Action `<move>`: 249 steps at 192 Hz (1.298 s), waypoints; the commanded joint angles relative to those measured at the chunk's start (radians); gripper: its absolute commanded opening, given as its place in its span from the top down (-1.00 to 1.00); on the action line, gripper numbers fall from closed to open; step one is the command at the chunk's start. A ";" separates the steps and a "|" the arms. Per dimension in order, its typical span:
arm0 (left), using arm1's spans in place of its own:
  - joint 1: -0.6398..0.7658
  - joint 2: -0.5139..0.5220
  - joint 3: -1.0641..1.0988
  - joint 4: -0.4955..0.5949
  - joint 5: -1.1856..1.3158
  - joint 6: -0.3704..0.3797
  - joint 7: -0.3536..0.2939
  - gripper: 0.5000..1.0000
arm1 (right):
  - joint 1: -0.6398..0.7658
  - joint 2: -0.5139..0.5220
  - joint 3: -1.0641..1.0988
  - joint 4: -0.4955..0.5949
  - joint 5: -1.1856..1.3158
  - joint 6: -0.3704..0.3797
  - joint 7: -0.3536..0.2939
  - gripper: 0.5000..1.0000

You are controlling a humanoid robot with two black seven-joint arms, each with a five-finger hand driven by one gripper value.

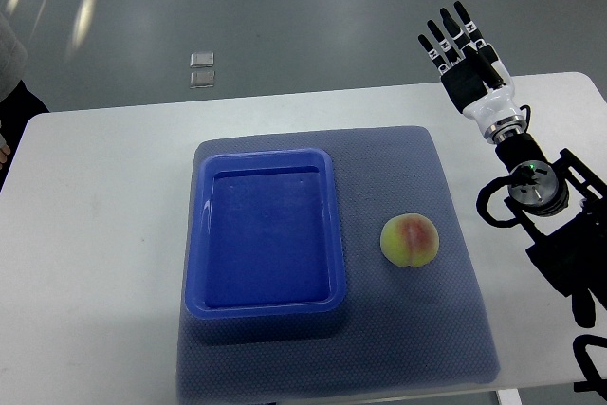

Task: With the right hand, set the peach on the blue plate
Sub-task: 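Move the right hand over the table toward the peach, then lower the right hand onto the peach and close fingers around it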

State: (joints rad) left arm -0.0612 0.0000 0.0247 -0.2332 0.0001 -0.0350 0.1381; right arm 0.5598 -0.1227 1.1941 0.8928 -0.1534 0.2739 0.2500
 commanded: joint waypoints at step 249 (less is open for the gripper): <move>-0.008 0.000 0.001 -0.028 0.009 -0.017 -0.002 -1.00 | 0.715 -0.532 -1.159 0.327 -0.841 0.337 -0.241 -0.73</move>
State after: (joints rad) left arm -0.0692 0.0000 0.0259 -0.2596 0.0078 -0.0508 0.1359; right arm 1.2862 -0.6449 0.0354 1.2092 -0.9939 0.6109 0.0093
